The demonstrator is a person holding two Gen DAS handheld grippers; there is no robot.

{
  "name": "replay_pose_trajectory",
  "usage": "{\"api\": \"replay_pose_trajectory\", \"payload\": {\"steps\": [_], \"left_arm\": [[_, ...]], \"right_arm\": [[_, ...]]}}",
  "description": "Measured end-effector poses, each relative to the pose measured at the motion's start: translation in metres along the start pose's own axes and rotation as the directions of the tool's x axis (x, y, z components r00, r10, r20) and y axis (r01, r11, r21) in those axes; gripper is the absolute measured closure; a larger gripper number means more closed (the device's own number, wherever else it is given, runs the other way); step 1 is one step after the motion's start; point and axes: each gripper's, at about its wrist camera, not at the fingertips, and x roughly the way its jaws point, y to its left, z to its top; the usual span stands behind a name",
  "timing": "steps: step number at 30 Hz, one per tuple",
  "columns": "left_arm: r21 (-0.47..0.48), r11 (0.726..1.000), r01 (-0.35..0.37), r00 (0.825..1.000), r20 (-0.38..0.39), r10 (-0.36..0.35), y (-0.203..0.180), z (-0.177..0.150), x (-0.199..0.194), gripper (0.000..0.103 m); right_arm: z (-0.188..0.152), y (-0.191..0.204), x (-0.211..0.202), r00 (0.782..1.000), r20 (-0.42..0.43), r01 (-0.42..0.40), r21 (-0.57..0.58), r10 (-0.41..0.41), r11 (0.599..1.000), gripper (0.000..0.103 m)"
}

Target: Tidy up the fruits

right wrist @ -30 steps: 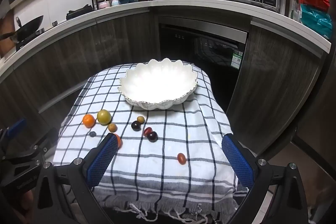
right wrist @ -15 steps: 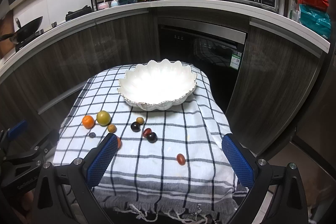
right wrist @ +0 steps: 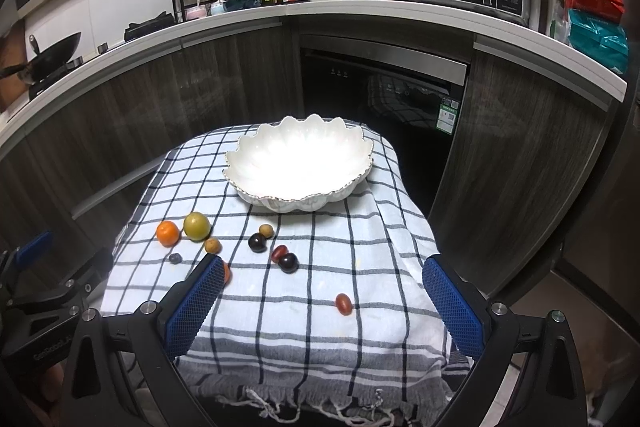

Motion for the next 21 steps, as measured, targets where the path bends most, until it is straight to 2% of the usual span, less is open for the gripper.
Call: {"api": "replay_pose_trajectory", "payload": {"steps": [21], "left_arm": [[-0.012, 1.0, -0.002, 1.0, 0.0, 0.002, 0.0028, 0.0029, -0.0012, 0.0]], "right_arm": [[-0.0004, -0.0011, -0.0014, 1.0, 0.0, 0.002, 0.002, -0.002, 1.0, 0.002]]}}
